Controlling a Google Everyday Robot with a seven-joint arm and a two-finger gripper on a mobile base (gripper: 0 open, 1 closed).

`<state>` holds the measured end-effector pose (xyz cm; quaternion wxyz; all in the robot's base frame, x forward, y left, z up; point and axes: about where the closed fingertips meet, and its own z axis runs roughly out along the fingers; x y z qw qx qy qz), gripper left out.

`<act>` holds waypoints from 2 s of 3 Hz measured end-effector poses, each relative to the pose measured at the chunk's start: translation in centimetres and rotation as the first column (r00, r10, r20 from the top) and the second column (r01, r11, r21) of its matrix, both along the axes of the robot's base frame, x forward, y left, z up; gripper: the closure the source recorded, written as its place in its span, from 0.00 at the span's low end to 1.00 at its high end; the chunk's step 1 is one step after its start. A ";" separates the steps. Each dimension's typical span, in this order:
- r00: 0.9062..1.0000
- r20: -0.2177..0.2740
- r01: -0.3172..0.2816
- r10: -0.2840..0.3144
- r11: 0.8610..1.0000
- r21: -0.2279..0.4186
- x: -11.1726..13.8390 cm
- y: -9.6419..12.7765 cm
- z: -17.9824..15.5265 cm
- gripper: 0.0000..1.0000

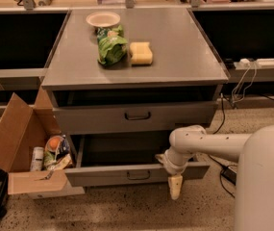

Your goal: Open middle drawer

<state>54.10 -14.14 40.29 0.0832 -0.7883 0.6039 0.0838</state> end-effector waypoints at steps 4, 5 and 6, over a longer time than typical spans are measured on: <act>0.996 -0.094 -0.007 0.004 1.000 -0.028 -4.1 -0.6 1.1 0.95; 0.995 -0.100 -0.013 0.010 1.000 -0.022 -5.5 -0.9 1.4 0.94; 0.995 -0.100 -0.013 0.010 1.000 -0.022 -5.5 -0.9 1.4 0.75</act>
Offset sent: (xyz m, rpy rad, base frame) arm -0.0587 -0.0088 0.0169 -0.0379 0.1182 0.0077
